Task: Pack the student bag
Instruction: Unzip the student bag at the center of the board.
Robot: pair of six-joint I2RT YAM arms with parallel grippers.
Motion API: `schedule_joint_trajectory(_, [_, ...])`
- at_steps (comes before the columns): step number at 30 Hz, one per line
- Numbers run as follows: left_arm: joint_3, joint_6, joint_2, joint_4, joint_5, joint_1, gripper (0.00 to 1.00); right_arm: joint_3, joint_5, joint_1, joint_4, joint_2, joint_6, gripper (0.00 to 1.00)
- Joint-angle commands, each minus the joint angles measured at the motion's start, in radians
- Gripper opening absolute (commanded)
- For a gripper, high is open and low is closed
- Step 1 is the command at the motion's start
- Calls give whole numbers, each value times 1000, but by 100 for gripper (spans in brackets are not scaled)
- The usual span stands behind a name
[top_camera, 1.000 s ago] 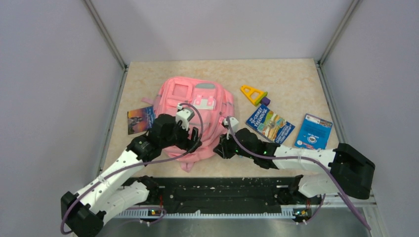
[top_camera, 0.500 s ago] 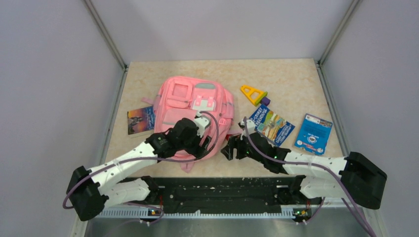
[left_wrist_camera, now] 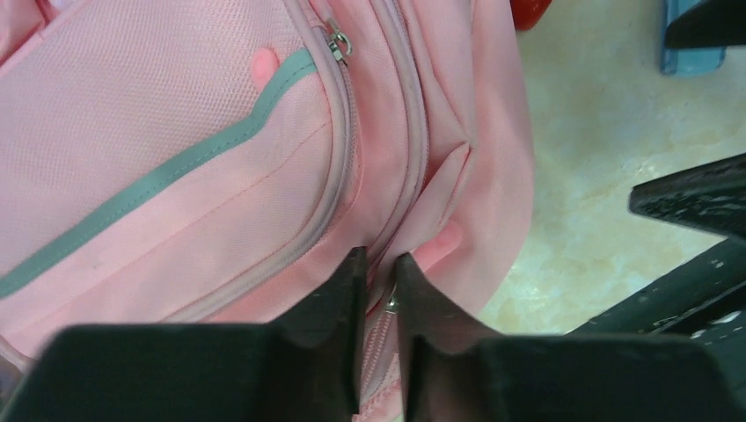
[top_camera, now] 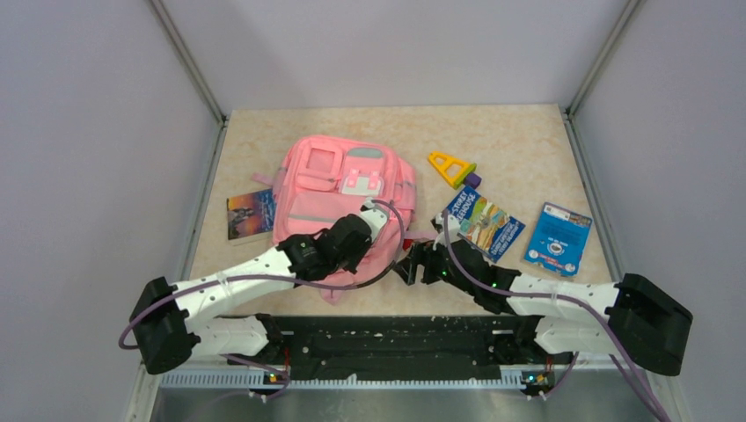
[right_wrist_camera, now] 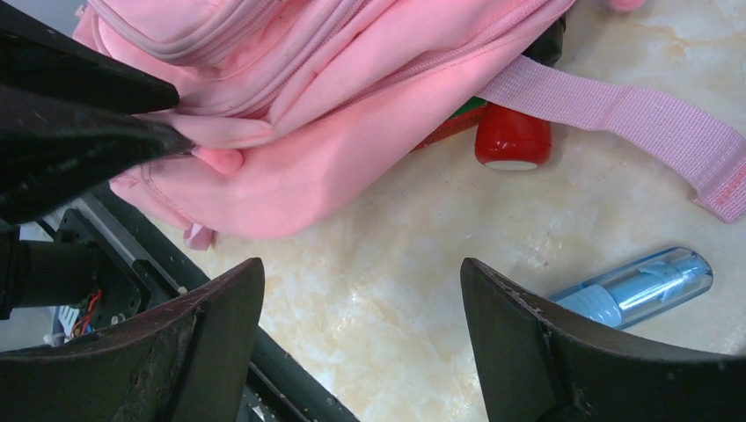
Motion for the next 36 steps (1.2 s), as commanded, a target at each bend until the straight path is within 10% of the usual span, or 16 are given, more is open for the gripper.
schedule_joint_trajectory(1, [53, -12, -23, 19, -56, 6, 12, -17, 20, -6, 153, 40, 58, 81])
schedule_joint_trajectory(3, [48, -36, -42, 59, -26, 6, 0, -12, 16, -5, 186, 61, 70, 81])
schedule_joint_trajectory(23, [45, -235, -135, 453, 170, 69, 0, -3, 53, -83, 393, 121, 162, 83])
schedule_joint_trajectory(36, [14, -311, -116, 571, 452, 247, 0, 122, -143, -307, 433, 213, 74, 14])
